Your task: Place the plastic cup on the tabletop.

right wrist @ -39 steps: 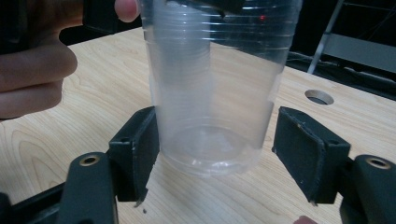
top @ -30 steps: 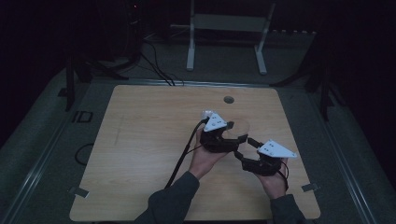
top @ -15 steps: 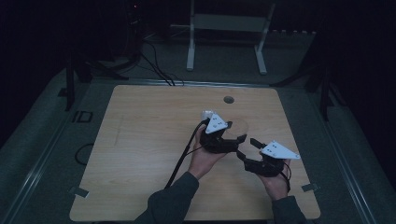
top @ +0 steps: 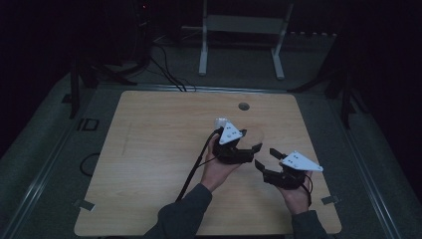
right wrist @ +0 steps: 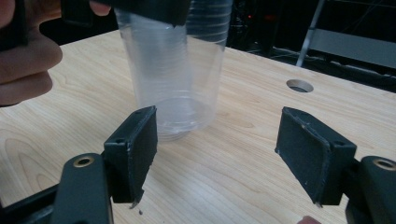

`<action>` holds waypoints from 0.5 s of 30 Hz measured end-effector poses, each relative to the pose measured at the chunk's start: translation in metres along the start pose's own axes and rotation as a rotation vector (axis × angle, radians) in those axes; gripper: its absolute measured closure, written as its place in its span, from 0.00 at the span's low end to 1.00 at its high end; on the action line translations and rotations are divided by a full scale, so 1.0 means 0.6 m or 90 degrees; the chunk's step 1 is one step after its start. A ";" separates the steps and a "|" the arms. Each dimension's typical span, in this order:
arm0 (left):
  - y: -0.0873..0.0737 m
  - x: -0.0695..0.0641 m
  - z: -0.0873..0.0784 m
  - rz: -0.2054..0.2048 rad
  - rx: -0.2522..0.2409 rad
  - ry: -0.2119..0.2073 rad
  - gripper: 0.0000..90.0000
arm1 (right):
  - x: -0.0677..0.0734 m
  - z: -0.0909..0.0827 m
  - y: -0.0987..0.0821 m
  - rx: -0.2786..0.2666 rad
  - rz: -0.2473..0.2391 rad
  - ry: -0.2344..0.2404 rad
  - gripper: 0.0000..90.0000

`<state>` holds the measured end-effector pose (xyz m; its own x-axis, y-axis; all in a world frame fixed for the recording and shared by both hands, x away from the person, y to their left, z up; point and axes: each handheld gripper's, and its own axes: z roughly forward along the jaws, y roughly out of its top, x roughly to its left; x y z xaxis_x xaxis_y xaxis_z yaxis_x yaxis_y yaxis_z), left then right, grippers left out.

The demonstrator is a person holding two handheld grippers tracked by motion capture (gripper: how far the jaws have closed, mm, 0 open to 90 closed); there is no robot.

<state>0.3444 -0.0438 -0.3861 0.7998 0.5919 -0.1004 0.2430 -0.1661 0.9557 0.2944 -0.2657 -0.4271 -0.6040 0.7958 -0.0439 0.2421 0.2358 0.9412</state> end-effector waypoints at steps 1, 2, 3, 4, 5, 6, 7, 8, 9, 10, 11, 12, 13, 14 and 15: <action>-0.001 0.000 0.001 0.000 0.000 0.000 0.33 | -0.001 -0.001 0.000 -0.001 0.001 -0.002 0.32; -0.002 0.000 0.002 0.002 0.001 0.002 0.33 | -0.003 -0.002 -0.001 -0.002 0.002 -0.004 0.32; -0.003 0.000 0.003 0.001 0.001 0.003 0.33 | -0.004 -0.004 -0.001 -0.002 0.004 -0.006 0.32; -0.004 0.000 0.004 0.001 -0.001 0.005 0.34 | -0.005 -0.005 -0.001 -0.003 0.005 -0.007 0.32; -0.005 0.001 0.005 0.001 0.000 0.005 0.33 | -0.007 -0.006 -0.002 -0.003 0.005 -0.010 0.32; -0.006 0.001 0.006 -0.001 0.000 0.004 0.33 | -0.009 -0.007 -0.003 -0.003 0.007 -0.012 0.32; -0.007 0.000 0.007 0.000 0.001 0.006 0.34 | -0.011 -0.008 -0.004 -0.002 0.008 -0.014 0.32; -0.008 0.000 0.008 0.000 0.001 0.007 0.34 | -0.012 -0.009 -0.005 -0.002 0.009 -0.017 0.32; -0.009 0.000 0.009 -0.001 0.001 0.006 0.33 | -0.014 -0.010 -0.005 -0.003 0.010 -0.019 0.32; -0.009 -0.001 0.009 0.002 0.001 0.006 0.33 | -0.015 -0.012 -0.006 -0.003 0.012 -0.021 0.32; -0.010 -0.002 0.010 0.004 0.000 0.007 0.33 | -0.017 -0.013 -0.006 -0.003 0.012 -0.022 0.32; -0.011 -0.002 0.010 0.006 -0.001 0.006 0.33 | -0.018 -0.015 -0.006 -0.003 0.013 -0.025 0.32; -0.012 -0.002 0.011 0.006 -0.002 0.006 0.33 | -0.019 -0.016 -0.006 -0.002 0.013 -0.027 0.32; -0.014 -0.003 0.011 0.007 -0.003 0.007 0.34 | -0.020 -0.018 -0.007 -0.002 0.015 -0.030 0.32; -0.015 -0.003 0.012 0.010 -0.002 0.008 0.33 | -0.021 -0.019 -0.007 -0.003 0.017 -0.033 0.32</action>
<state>0.3446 -0.0490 -0.3966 0.7965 0.5990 -0.0820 0.2284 -0.1725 0.9582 0.2925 -0.2833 -0.4268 -0.5574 0.8295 -0.0354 0.2548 0.2115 0.9436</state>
